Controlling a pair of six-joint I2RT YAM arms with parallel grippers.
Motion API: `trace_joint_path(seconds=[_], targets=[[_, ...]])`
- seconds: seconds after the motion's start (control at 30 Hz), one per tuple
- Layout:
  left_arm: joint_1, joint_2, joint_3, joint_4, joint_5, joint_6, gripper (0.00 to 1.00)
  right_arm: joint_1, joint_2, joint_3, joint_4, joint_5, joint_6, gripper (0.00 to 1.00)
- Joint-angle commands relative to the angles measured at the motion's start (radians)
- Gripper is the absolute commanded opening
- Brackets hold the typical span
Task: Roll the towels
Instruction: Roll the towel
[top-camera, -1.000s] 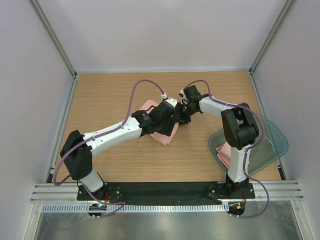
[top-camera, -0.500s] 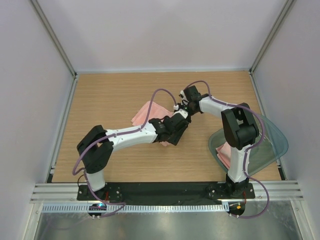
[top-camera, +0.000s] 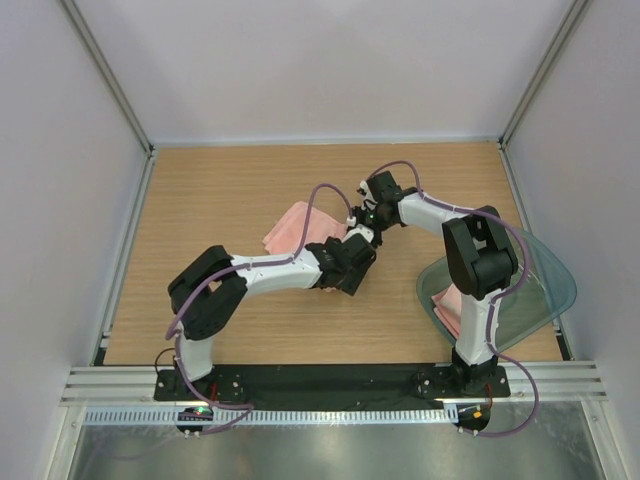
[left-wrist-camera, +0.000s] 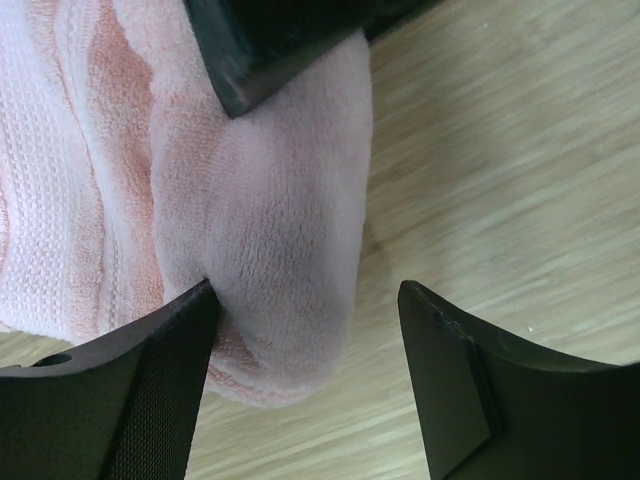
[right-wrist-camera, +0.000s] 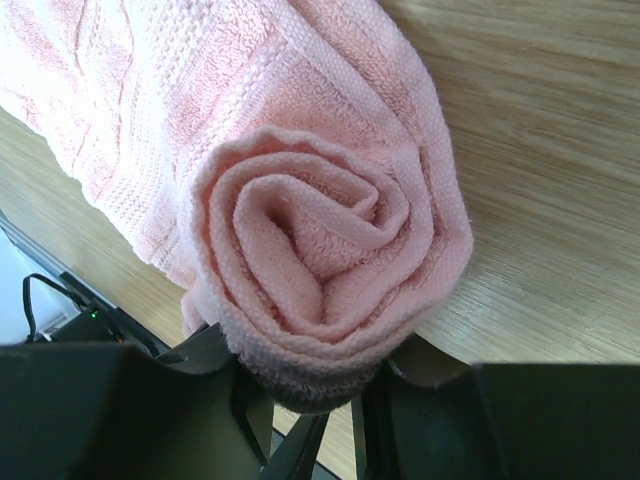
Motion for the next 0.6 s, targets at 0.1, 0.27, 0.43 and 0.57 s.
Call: trace_joint_path(seconds=[0.1,0.27,0.43,0.57], targets=[[0.104,0.129,0.01,-0.031,0.111,-0.052,0.74,0.006,-0.017,0.008,-0.102,0.028,-0.044,0.2],[0.105,0.209,0.087,-0.096,0.144,-0.038,0.5,0.0,-0.017,-0.006,-0.116,0.031,-0.065,0.21],[0.113,0.19,0.071,-0.082,0.202,-0.024,0.28,-0.017,-0.012,-0.023,-0.117,0.021,-0.079,0.23],[0.114,0.172,0.07,-0.128,0.325,-0.03,0.23,-0.034,0.013,-0.02,-0.117,0.012,-0.093,0.29]])
